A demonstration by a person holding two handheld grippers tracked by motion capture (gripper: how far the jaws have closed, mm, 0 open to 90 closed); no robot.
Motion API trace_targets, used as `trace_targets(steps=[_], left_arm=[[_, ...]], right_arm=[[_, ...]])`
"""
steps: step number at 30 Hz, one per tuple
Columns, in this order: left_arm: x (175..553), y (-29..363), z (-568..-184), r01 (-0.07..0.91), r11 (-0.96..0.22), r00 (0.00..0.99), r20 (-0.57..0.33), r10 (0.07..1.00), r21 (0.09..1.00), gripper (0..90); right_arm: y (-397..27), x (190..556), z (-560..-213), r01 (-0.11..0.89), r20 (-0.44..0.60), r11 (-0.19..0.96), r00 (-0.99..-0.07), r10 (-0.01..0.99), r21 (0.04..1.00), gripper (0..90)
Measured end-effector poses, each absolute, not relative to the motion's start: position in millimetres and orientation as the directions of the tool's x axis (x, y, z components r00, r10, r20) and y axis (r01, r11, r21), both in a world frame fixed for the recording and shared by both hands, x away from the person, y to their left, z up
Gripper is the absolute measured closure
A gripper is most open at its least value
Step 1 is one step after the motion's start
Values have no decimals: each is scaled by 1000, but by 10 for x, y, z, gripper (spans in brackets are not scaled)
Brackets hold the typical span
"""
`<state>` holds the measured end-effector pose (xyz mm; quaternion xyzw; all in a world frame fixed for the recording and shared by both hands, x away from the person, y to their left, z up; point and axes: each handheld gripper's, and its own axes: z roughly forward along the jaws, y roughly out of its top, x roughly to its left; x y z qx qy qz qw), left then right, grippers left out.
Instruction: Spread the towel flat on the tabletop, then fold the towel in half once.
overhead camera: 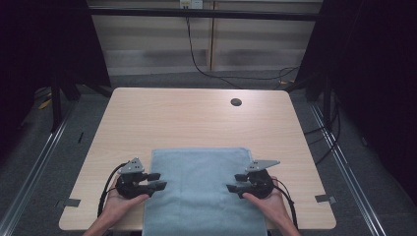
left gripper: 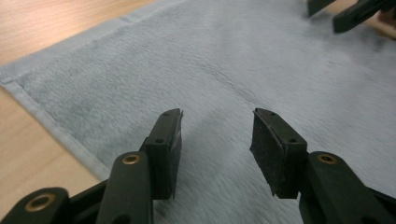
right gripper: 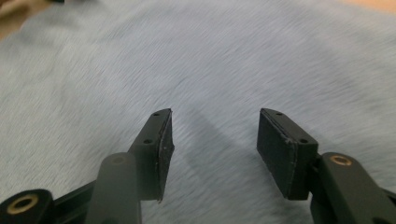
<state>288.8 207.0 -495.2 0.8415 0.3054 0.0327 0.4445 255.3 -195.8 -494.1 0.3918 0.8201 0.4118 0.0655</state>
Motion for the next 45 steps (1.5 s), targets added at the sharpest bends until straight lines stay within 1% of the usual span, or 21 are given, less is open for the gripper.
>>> trace_targets(steps=[2, 5, 8, 12, 15, 16, 18, 20, 24, 27, 28, 29, 31, 33, 34, 36, 39, 41, 42, 43, 45], left_arm=[[2948, 2037, -5009, 506, -421, 795, -218, 567, 753, 519], [2967, 2043, -5029, 503, -434, 794, -201, 574, 747, 504], [2979, 2085, -5023, 513, -415, 779, -204, 593, 751, 483], [3009, 2122, -5033, 529, -402, 768, -218, 603, 748, 468], [3013, 2135, -5027, 527, -397, 766, -216, 606, 751, 460], [3020, 2158, -5014, 529, -385, 758, -217, 615, 756, 458], [3031, 2175, -5005, 530, -377, 755, -220, 618, 759, 452], [3069, 2223, -4992, 540, -355, 741, -231, 631, 763, 451], [3167, 2289, -4935, 548, -337, 722, -230, 652, 766, 439], [3322, 2322, -4875, 548, -323, 702, -214, 679, 772, 439], [3322, 2322, -4875, 548, -323, 702, -214, 679, 772, 440], [3401, 2307, -4847, 534, -345, 715, -195, 672, 772, 443], [3437, 2299, -4861, 515, -341, 717, -177, 674, 787, 455], [3470, 2294, -4893, 524, -345, 710, -176, 682, 779, 456], [3536, 2299, -4942, 547, -360, 696, -171, 697, 756, 454], [3618, 2301, -4955, 550, -375, 690, -153, 707, 746, 425], [3680, 2290, -4983, 549, -334, 672, -167, 722, 766, 415], [3687, 2230, -5007, 567, -369, 676, -160, 720, 736, 372], [3687, 2230, -5007, 567, -369, 676, -160, 720, 736, 365], [3673, 2174, -5034, 556, -399, 691, -139, 709, 729, 365], [3676, 2154, -5048, 549, -410, 695, -126, 707, 728, 362]], right_arm=[[-2022, 2616, -4889, 577, 208, 332, -675, 708, 746, 457], [-2156, 2745, -4795, 562, 186, 302, -651, 736, 770, 455], [-2301, 2907, -4753, 578, 196, 264, -611, 767, 772, 453], [-2478, 3148, -4762, 578, 170, 243, -568, 805, 779, 458], [-2537, 3255, -4788, 596, 170, 239, -548, 819, 767, 463], [-2563, 3353, -4833, 606, 157, 242, -529, 834, 758, 463], [-2549, 3413, -4878, 608, 130, 269, -530, 838, 747, 463], [-2520, 3466, -4935, 611, 146, 261, -534, 833, 748, 462], [-2410, 3524, -4991, 605, 117, 302, -553, 825, 737, 453], [-2348, 3541, -5034, 605, 100, 325, -561, 822, 727, 429], [-2338, 3534, -5041, 609, 92, 330, -556, 826, 722, 423], [-2332, 3534, -5061, 607, 85, 345, -566, 820, 716, 415], [-2322, 3508, -5075, 598, 67, 353, -566, 822, 720, 413], [-2311, 3491, -5077, 594, 52, 359, -561, 826, 720, 413], [-2273, 3462, -5085, 593, 43, 351, -547, 836, 725, 436], [-2262, 3455, -5085, 585, 47, 352, -557, 829, 731, 516], [-2231, 3425, -5083, 579, 52, 354, -567, 822, 734, 640], [-2221, 3410, -5079, 584, 66, 347, -569, 819, 733, 701], [-2221, 3410, -5079, 584, 66, 347, -569, 819, 733, 701], [-2221, 3407, -5081, 583, 82, 345, -581, 810, 735, 751], [-2221, 3407, -5082, 585, 88, 342, -583, 808, 735, 776]])
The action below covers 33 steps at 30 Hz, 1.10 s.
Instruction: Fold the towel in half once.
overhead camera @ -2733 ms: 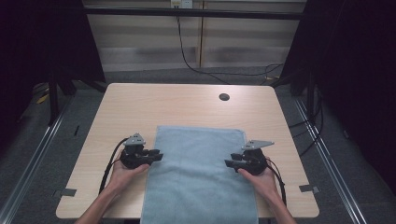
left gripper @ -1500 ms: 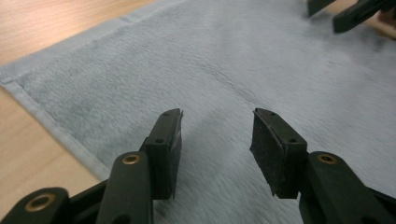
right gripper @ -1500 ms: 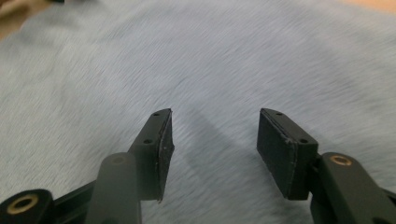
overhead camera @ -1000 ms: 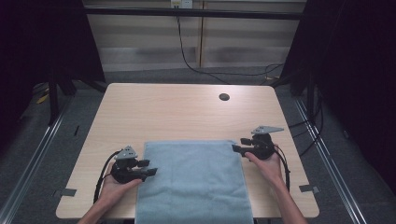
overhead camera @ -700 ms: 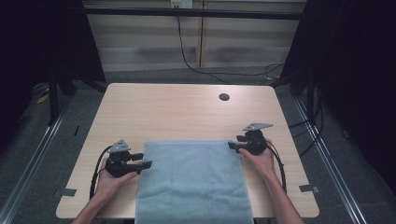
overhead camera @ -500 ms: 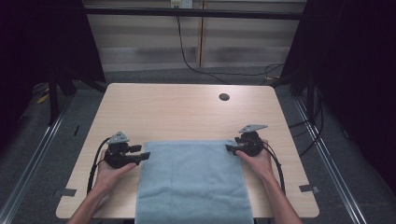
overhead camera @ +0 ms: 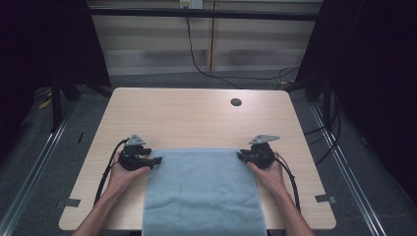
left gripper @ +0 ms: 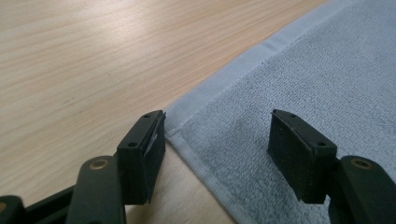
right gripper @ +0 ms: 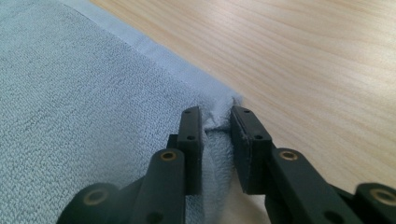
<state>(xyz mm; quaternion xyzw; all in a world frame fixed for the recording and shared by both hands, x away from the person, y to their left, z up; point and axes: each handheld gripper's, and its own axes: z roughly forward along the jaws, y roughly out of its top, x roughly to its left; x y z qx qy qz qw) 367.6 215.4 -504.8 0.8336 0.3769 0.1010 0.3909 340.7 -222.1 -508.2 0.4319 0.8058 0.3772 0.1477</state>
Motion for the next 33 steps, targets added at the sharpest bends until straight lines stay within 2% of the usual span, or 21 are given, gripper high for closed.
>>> trace_targets(steps=[7, 9, 10, 12, 13, 15, 17, 25, 29, 33], left_arm=[[3668, 2112, -5054, 536, -421, 701, -107, 705, 731, 369], [3648, 2110, -5056, 526, -425, 725, -127, 677, 737, 490], [3630, 2093, -5058, 513, -434, 735, -118, 668, 741, 515], [3604, 2057, -5060, 497, -452, 766, -131, 629, 740, 651], [3592, 2035, -5067, 500, -445, 771, -147, 620, 743, 679], [3584, 2018, -5072, 497, -452, 781, -155, 605, 741, 789], [3588, 2021, -5074, 502, -446, 780, -165, 604, 741, 830], [3558, 2125, -4989, 531, -375, 762, -234, 604, 760, 846], [3465, 2191, -4864, 512, -329, 768, -250, 590, 794, 845], [3456, 2213, -4750, 483, -303, 778, -245, 578, 821, 845]], right_arm=[[-2214, 3392, -5078, 591, 106, 339, -591, 800, 732, 811], [-2221, 3391, -5082, 586, 105, 341, -595, 797, 735, 811], [-2220, 3388, -5082, 587, 104, 342, -595, 797, 734, 811], [-2216, 3382, -5083, 587, 108, 339, -594, 797, 735, 811], [-2214, 3380, -5084, 587, 109, 338, -595, 796, 736, 811], [-2210, 3374, -5085, 592, 121, 330, -594, 795, 736, 812], [-2206, 3375, -5077, 599, 125, 331, -592, 796, 729, 813], [-2232, 3360, -5031, 620, 190, 289, -590, 785, 729, 830], [-2291, 3277, -4807, 578, 243, 216, -612, 752, 787, 833], [-2316, 3220, -4674, 546, 243, 193, -625, 742, 815, 832]])
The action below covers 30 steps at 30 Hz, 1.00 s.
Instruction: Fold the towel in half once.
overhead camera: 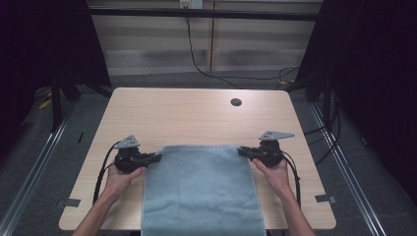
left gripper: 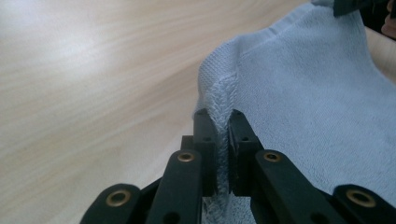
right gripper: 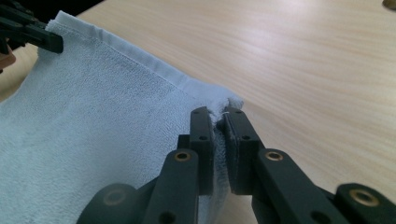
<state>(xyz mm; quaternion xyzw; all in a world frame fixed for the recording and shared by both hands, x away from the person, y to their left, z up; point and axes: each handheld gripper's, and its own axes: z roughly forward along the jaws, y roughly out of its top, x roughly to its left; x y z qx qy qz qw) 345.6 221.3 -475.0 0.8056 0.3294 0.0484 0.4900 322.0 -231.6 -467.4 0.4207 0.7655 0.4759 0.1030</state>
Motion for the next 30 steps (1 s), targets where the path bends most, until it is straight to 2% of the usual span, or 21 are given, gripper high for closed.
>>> trace_targets(steps=[6, 7, 14, 18, 22, 25, 30], left_arm=[[3533, 2257, -4559, 474, -267, 776, -255, 577, 839, 843], [3587, 2251, -4498, 459, -279, 777, -229, 587, 844, 843], [3752, 2205, -4289, 447, -247, 768, -227, 599, 860, 844], [3792, 2124, -3971, 394, -249, 768, -168, 619, 885, 844], [3874, 2091, -3750, 366, -234, 776, -157, 611, 901, 843], [4012, 2124, -3665, 392, -156, 764, -227, 603, 907, 844], [4127, 2153, -3439, 368, -126, 754, -216, 621, 921, 844]], right_arm=[[-2354, 3220, -4521, 530, 248, 173, -629, 737, 830, 843], [-2378, 3238, -4417, 520, 229, 186, -632, 741, 834, 844], [-2470, 3369, -4095, 478, 219, 154, -635, 741, 865, 852], [-2499, 3466, -3851, 441, 214, 120, -634, 743, 890, 854], [-2504, 3576, -3645, 419, 200, 111, -629, 751, 901, 854], [-2506, 3665, -3481, 399, 188, 102, -623, 759, 911, 854], [-2521, 3810, -3271, 386, 195, 79, -619, 761, 919, 854]])
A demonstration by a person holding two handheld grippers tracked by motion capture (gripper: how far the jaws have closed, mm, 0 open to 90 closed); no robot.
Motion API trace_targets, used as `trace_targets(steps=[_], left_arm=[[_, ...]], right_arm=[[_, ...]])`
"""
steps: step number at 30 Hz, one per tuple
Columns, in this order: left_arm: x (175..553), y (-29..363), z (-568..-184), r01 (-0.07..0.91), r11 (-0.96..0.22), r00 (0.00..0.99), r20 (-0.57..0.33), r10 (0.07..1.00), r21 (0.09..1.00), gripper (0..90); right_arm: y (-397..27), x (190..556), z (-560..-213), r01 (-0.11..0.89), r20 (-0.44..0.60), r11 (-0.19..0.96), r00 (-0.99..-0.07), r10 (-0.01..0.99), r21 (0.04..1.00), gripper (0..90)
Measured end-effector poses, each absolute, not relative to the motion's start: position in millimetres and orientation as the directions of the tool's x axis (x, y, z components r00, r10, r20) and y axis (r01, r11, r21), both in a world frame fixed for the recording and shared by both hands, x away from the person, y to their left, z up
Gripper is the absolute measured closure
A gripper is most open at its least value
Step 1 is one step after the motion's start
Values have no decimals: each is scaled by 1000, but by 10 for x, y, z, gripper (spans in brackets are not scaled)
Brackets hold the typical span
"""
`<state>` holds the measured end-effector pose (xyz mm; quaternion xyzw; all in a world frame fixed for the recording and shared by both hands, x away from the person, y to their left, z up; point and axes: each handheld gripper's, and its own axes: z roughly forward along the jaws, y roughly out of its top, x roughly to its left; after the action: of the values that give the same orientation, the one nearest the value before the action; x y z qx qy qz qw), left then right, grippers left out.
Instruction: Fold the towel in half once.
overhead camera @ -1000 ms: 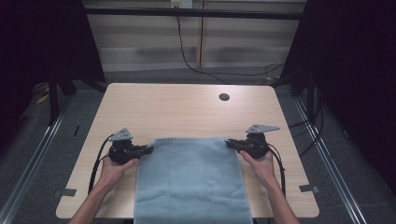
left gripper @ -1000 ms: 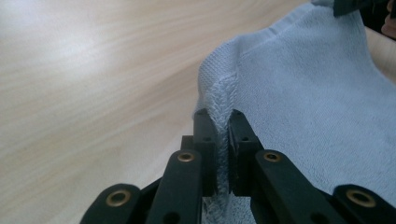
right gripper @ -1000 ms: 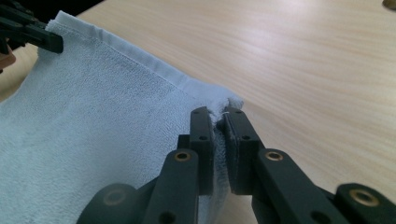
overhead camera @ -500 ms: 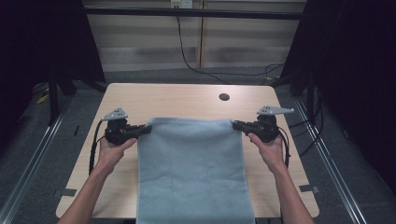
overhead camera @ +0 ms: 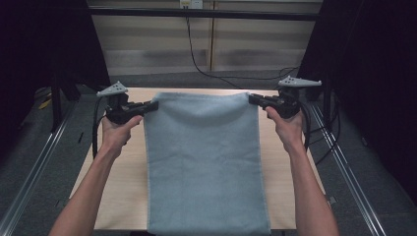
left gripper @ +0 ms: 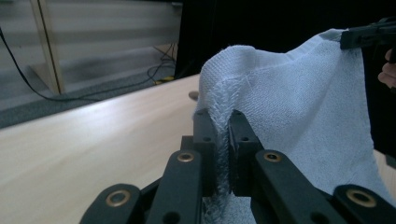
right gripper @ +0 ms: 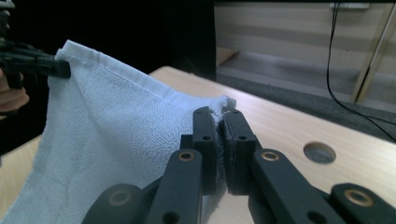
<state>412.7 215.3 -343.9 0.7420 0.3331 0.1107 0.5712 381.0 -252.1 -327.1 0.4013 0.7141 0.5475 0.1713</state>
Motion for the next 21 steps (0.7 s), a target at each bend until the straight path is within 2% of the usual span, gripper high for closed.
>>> trace_targets(steps=[5, 9, 14, 15, 21], left_arm=[[4196, 2183, -3026, 306, -99, 764, -182, 619, 947, 843], [4129, 2157, -2957, 287, -104, 768, -164, 618, 952, 844], [4039, 2137, -3201, 328, -132, 772, -185, 609, 935, 843], [3976, 2129, -3308, 338, -170, 777, -172, 605, 926, 842], [3712, 2201, -3515, 362, -199, 798, -193, 571, 911, 841]], right_arm=[[-2538, 3896, -2918, 346, 172, 66, -614, 770, 936, 855], [-2549, 3857, -2761, 311, 164, 49, -622, 766, 949, 855], [-2551, 3697, -2971, 334, 166, 73, -634, 756, 940, 855], [-2552, 3642, -3046, 341, 167, 81, -638, 751, 937, 856], [-2570, 3333, -3354, 367, 186, 99, -663, 725, 925, 856]])
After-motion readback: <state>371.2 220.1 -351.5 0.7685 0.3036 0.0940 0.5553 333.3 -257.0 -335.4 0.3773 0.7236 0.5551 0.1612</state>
